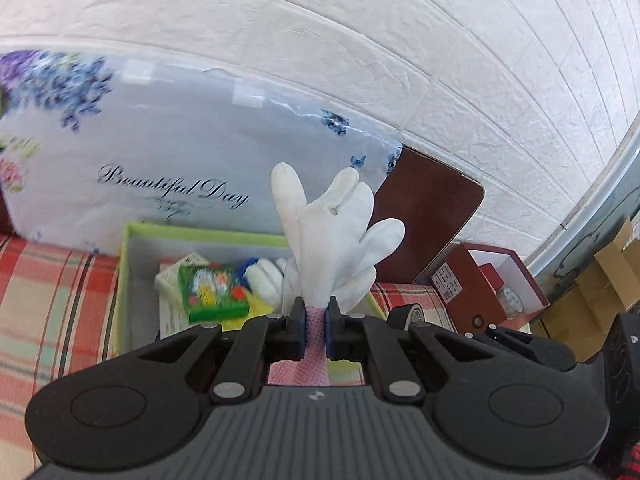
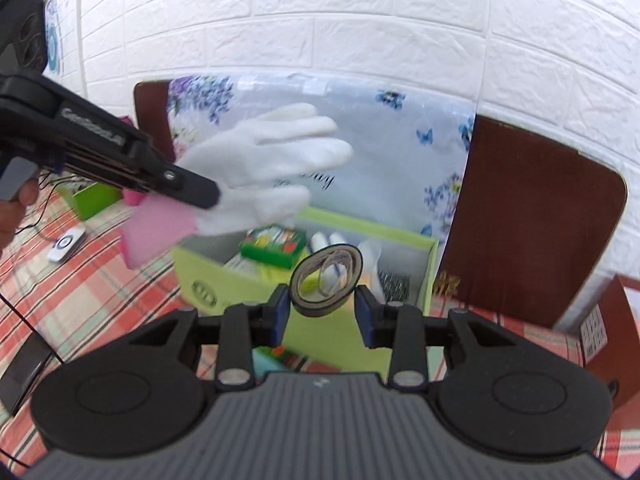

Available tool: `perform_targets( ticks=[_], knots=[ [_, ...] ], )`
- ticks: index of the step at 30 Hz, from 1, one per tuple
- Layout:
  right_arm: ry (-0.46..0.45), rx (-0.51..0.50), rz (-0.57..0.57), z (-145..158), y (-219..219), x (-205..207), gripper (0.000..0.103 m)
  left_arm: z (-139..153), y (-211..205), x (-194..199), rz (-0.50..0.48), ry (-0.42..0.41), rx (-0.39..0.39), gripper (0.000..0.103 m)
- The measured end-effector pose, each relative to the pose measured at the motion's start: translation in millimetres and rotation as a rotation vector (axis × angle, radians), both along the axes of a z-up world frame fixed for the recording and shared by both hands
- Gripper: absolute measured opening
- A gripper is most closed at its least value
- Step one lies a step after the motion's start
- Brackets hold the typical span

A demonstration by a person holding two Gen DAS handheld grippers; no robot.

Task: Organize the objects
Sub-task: 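Carry the glove and black tape into the green box and release them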

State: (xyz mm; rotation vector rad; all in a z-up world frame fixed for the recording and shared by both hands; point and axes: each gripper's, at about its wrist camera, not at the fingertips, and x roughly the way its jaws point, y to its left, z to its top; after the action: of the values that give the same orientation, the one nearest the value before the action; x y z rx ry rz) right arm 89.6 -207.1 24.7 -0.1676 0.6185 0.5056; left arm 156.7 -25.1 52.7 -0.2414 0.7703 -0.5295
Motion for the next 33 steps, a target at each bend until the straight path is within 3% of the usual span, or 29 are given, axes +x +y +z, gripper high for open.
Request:
perform_targets(
  ticks=[10,11,12,13,14,19,23,28,33],
  knots=[
    [0.009,0.004,-0.034,-16.5,7.0,64.2,0.035,-27.9,-39.4,70.7,-0.056,0.012,0.074,0.008],
    [0.017,0.002,-0.033,-20.7,8.4,69.0,0.035,-33.6,-42.6,73.8,-0.047,0.001,0.086,0.019],
    [0.034,-0.005,-0.023,-26.7,10.5,75.0,0.039,-40.0,-44.5,76.2,-0.036,0.007,0.105,0.052],
    [0.058,-0.024,-0.015,-33.2,13.1,80.3,0.059,-47.6,-46.4,79.2,-0.010,0.038,0.145,0.069],
    [0.069,-0.049,-0.022,-39.6,15.7,82.8,0.076,-53.1,-46.0,79.0,0.022,0.054,0.174,0.079],
    [0.063,-0.075,-0.032,-55.6,12.8,64.6,0.098,-63.8,-20.6,50.2,0.095,0.075,0.121,0.079],
    [0.060,-0.055,-0.064,-57.1,3.7,39.2,0.103,-53.8,0.1,13.0,0.158,0.039,0.088,0.080],
    [0.084,-0.048,-0.077,-46.8,-0.5,19.7,0.103,-46.5,16.7,-20.6,0.222,0.077,0.065,0.080],
    [0.052,-0.006,-0.093,-26.3,-4.4,-2.7,0.103,-45.2,24.5,-55.3,0.260,0.098,0.068,0.080]
  ],
)
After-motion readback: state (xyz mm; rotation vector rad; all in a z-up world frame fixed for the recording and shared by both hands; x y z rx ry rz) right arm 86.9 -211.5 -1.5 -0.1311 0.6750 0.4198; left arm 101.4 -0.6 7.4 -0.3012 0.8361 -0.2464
